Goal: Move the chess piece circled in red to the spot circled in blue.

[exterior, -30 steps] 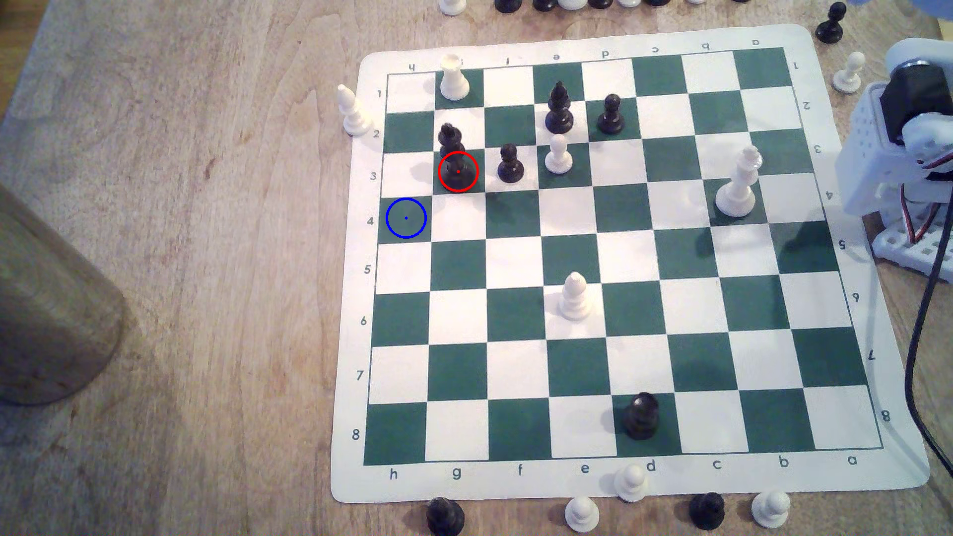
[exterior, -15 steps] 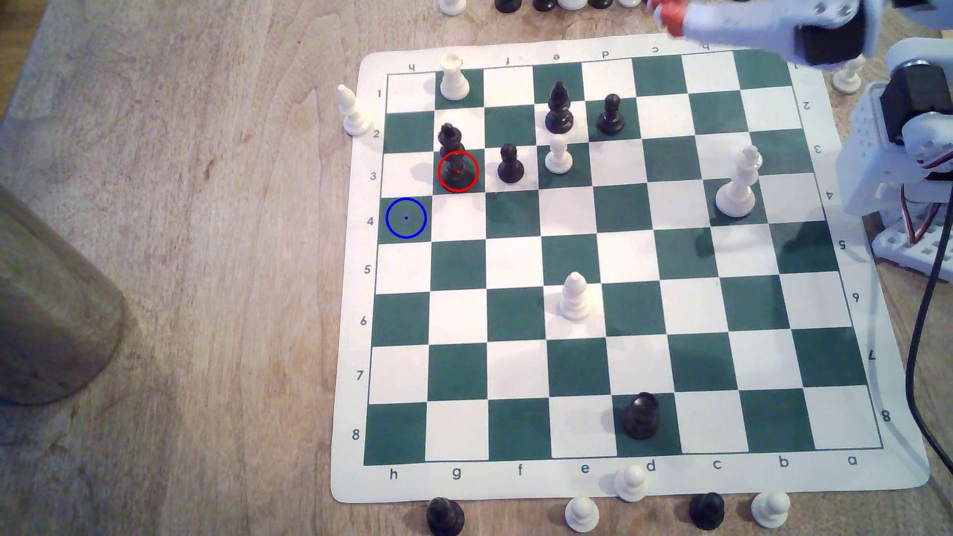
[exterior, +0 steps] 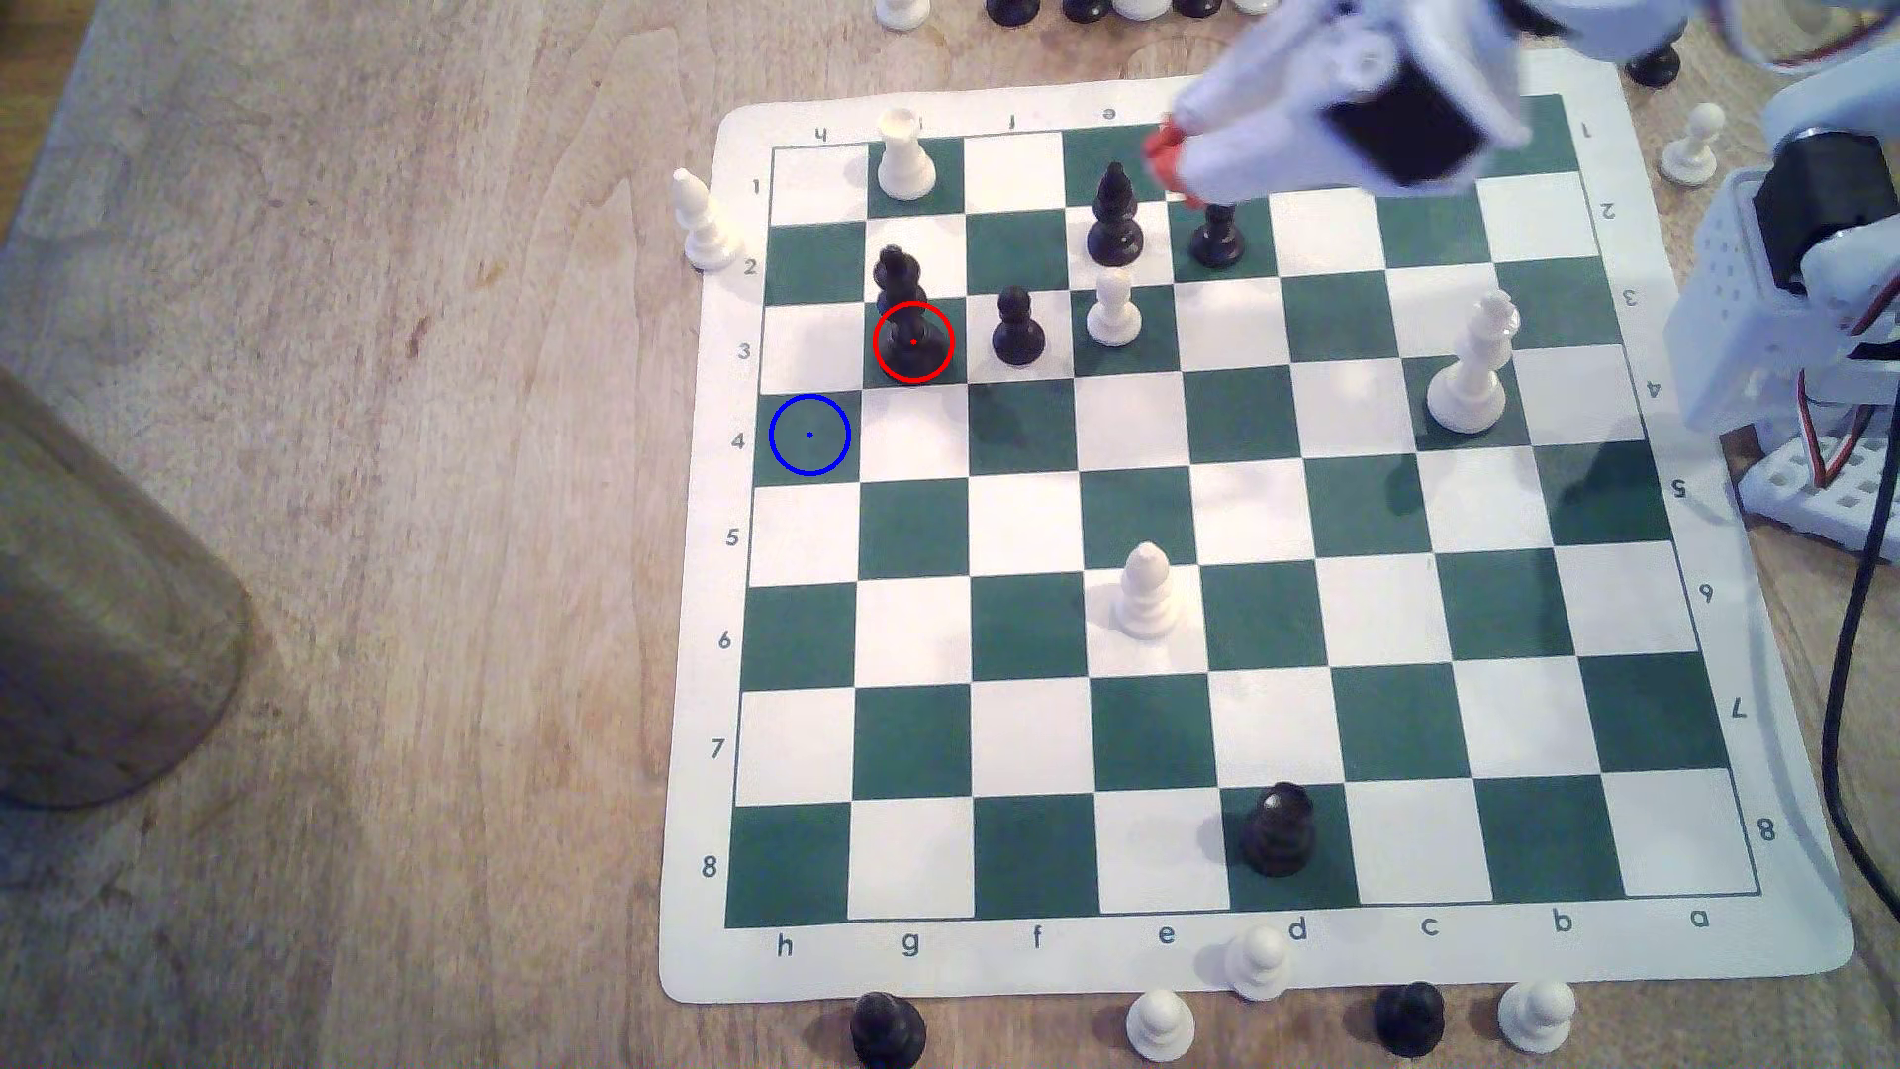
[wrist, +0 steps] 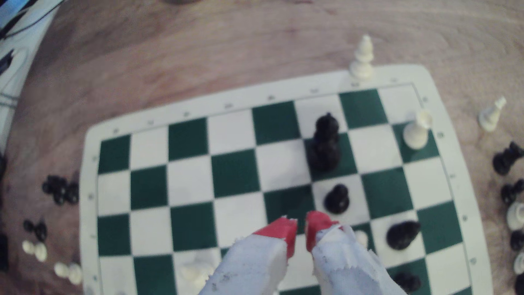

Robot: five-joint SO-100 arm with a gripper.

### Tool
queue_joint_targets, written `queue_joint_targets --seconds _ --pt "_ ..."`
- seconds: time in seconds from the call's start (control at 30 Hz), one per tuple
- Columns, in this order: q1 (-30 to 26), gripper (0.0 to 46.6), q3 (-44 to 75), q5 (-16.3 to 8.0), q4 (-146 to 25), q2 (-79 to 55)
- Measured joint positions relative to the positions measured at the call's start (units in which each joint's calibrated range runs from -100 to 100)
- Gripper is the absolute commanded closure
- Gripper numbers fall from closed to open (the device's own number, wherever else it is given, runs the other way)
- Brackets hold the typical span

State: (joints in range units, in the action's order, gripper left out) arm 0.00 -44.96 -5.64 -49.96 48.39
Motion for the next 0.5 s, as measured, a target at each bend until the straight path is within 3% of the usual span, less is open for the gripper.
queue_joint_targets --seconds 0.23,0.4,0.5 --pt "2.1 38.5 9.1 -3.7 1.5 -15.6" --pt "3.6 31.9 13.6 -4.8 2.9 -23.1" --pt "4.1 31.3 16.4 -5.2 2.9 -27.5"
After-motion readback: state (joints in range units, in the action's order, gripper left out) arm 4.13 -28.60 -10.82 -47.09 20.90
